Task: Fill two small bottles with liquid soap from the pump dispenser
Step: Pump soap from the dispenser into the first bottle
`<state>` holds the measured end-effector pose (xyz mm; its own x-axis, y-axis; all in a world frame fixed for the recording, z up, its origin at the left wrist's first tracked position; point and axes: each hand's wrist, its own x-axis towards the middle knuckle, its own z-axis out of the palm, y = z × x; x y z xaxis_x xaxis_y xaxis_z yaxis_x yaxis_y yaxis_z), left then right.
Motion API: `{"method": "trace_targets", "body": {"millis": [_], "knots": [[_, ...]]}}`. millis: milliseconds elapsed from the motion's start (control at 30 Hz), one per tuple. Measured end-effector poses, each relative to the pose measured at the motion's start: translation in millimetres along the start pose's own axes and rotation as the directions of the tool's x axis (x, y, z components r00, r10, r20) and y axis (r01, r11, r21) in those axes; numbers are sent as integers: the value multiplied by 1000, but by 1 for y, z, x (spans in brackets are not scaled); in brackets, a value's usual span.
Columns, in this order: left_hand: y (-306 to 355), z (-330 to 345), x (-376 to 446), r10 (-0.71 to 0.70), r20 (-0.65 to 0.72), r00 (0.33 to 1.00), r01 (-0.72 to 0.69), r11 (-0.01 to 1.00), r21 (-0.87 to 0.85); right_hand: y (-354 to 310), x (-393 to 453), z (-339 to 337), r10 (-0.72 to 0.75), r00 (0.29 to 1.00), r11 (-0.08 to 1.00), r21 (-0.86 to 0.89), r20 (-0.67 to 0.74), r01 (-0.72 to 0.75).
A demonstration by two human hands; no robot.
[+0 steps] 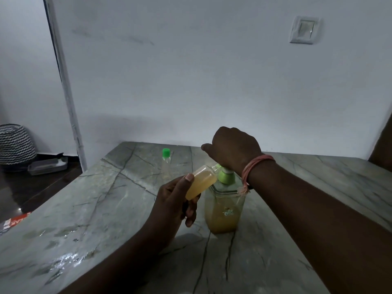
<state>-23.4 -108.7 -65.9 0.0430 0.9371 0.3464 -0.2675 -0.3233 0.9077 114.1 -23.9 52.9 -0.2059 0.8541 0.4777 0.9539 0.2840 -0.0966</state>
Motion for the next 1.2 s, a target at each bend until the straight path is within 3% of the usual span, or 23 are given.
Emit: {"method": "trace_targets", "body": {"millis": [133,267,467,567,733,867,1000,1200], "knots": [[0,-2,1,6,18,1000,-6,1000,-12,1,5,-5,-46,997,998,-54,-57,43],[-3,-3,4,30,39,999,-29,999,-25,5,6,10,46,998,995,85,36,-49],[-3,-2,4,24,36,999,-23,1000,-17,5,7,3,37,997,999,37,73,-39],[-3,-3,3,19,27,999,-19,1000,-25,3,8,-2,-13,1000,999,-33,23,14],[-2,-3,4,31,32,999,-31,999,-7,5,4,8,58,997,995,81,58,-63],[-1,-2,3,23,32,999,-23,1000,-14,1,2,0,37,995,999,9,95,-38],[0,-3,2,21,33,999,-20,999,-33,-3,3,-12,-74,996,989,-123,45,79],[0,-2,2,19,39,999,-19,1000,-7,1,0,6,46,998,997,54,40,-48]]}}
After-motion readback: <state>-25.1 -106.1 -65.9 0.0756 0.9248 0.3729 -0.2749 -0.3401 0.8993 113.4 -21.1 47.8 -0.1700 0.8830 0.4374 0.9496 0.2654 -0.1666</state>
